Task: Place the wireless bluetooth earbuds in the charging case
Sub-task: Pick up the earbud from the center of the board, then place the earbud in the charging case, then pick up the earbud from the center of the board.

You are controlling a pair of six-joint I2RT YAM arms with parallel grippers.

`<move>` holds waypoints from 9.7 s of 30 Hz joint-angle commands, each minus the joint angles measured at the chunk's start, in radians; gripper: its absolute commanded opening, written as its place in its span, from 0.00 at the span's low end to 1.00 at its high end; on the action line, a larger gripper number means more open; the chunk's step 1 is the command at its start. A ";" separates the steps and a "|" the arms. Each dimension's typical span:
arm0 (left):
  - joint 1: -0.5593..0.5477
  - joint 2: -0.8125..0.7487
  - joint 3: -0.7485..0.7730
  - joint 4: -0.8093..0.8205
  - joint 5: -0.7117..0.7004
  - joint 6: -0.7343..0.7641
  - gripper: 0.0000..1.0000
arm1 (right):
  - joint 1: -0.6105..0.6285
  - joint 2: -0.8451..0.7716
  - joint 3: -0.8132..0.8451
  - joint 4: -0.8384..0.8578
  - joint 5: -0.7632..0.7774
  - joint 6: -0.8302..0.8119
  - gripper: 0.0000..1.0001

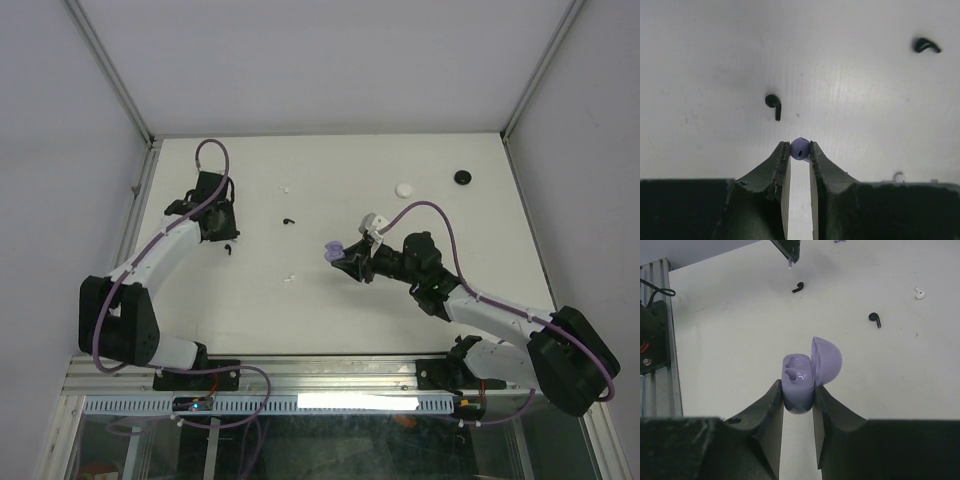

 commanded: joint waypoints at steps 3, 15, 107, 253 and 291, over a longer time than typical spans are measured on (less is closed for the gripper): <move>-0.094 -0.177 0.054 0.137 0.017 0.122 0.09 | 0.004 -0.023 0.061 0.057 0.013 0.016 0.00; -0.355 -0.206 0.197 0.171 -0.121 0.193 0.07 | 0.005 0.036 0.062 0.212 0.111 0.024 0.00; -0.978 -0.083 0.213 0.367 -0.600 0.315 0.15 | 0.018 0.156 -0.006 0.695 0.228 0.089 0.00; -0.637 -0.277 0.150 0.262 -0.135 -0.059 0.89 | 0.012 0.058 -0.025 0.631 0.246 0.098 0.00; 0.186 0.172 0.199 0.222 -0.102 0.025 0.84 | -0.028 0.037 -0.131 0.530 0.304 0.009 0.00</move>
